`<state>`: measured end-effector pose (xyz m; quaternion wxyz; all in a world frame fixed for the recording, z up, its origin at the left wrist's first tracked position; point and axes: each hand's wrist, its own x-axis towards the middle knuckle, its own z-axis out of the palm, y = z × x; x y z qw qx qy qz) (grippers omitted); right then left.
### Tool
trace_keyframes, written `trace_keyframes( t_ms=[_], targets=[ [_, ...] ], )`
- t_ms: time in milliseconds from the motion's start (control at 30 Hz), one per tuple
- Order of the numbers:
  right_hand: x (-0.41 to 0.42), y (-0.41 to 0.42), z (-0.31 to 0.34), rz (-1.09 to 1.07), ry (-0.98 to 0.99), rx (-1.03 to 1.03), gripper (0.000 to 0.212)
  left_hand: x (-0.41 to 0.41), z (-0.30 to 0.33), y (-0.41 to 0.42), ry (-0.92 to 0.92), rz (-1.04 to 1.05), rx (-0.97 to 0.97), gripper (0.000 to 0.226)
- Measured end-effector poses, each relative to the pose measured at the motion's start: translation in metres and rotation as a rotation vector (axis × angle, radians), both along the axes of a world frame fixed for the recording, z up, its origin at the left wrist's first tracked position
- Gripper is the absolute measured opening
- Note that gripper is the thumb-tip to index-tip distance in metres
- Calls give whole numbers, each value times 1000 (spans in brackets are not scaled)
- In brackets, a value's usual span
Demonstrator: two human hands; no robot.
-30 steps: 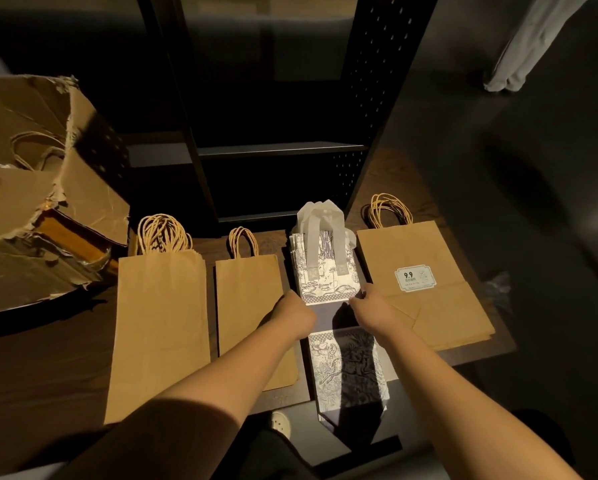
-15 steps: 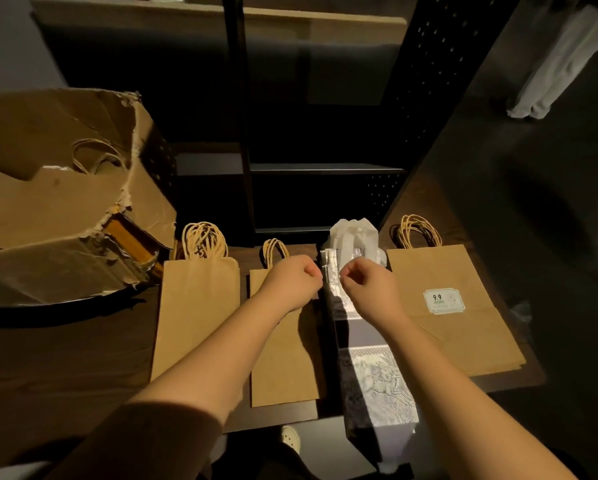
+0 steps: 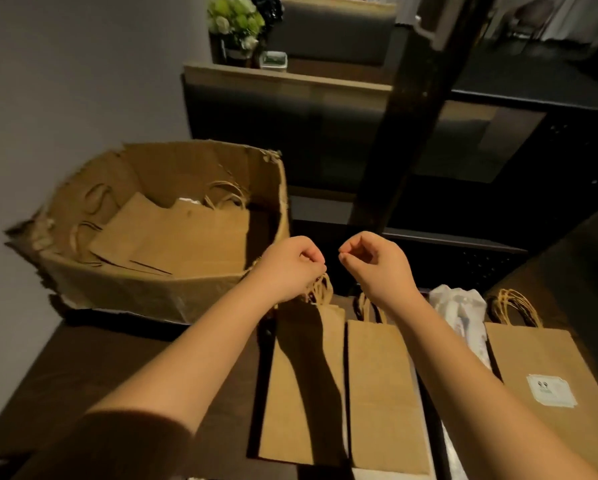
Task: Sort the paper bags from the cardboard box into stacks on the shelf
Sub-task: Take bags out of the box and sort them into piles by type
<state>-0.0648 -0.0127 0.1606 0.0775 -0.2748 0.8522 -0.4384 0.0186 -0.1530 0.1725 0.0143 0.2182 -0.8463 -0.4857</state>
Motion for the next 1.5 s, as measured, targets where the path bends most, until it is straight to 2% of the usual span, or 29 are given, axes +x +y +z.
trace_keyframes(
  t_ms=[233,367,467,567,700,800,933,1033,1100,1200,1400,1500],
  targets=[
    [26,-117,18,97,-4,-1,11,40,18,-119,37,42,73,7],
    [35,-173,16,81,-28,27,6,58,12,-179,2,-42,57,7],
    [35,-209,7,98,-111,65,4,60,1,-217,-28,-21,51,8],
    [28,-244,-11,115,-269,140,3,55,-14,-255,-78,93,206,11],
    [11,-278,-44,135,-516,406,20,38,-45,-292,-277,168,244,17],
    [4,-285,-68,119,-612,501,27,27,-65,-304,-365,254,316,20],
    [-6,-280,-92,46,-652,542,30,22,-90,-319,-530,216,-83,25],
    [-19,-274,-100,-73,-654,513,49,23,-100,-327,-614,244,-161,48],
    [-25,-271,-102,-150,-685,480,59,22,-103,-328,-644,233,-135,50],
    [-23,-271,-101,-197,-755,476,50,22,-106,-330,-629,257,-79,45],
    [-24,-271,-105,-208,-748,506,58,23,-104,-331,-505,277,-32,19],
    [-23,-273,-104,-214,-772,512,51,27,-100,-334,-487,344,178,19]
  ],
)
